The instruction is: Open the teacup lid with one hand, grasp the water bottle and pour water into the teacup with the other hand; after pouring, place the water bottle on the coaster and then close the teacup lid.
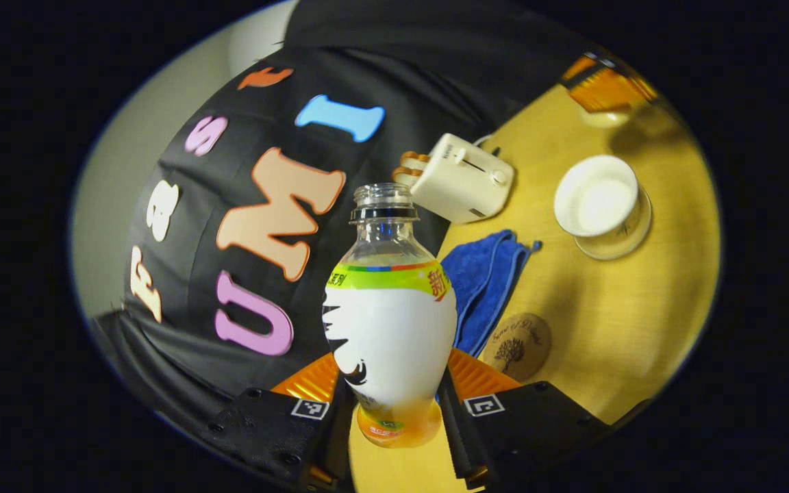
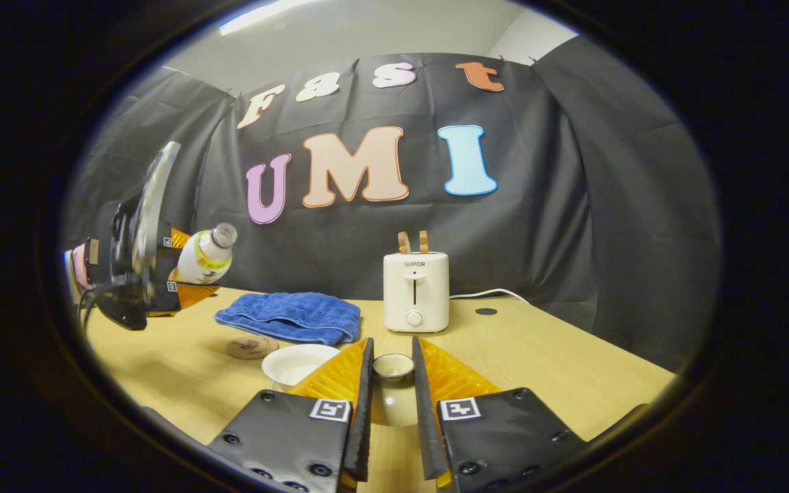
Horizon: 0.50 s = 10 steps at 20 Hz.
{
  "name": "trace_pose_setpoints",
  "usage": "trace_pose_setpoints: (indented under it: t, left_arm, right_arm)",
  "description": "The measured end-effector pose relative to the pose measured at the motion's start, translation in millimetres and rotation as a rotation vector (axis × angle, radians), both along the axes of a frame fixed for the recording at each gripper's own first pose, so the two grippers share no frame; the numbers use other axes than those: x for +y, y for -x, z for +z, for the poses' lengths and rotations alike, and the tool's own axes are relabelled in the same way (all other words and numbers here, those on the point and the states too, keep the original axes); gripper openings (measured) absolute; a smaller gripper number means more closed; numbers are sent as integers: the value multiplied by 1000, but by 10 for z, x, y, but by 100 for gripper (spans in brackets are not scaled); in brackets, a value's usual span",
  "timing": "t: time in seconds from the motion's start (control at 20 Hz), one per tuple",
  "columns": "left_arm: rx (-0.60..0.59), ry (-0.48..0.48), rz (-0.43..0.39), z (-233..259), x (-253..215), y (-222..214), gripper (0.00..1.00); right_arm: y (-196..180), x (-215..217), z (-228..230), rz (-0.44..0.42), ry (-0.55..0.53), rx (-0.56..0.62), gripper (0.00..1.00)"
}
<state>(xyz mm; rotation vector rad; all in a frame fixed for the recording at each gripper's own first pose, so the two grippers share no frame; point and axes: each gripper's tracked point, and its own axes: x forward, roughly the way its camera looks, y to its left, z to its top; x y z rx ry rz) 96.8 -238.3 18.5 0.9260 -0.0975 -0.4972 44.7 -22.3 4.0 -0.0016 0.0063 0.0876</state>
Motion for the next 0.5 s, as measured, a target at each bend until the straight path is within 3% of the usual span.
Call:
trace_pose_setpoints:
  t: [0.5]
  left_arm:
    - [305, 688, -44, 25, -348, -223, 55]
  right_arm:
    - [-5, 5, -3, 0, 0, -2, 32]
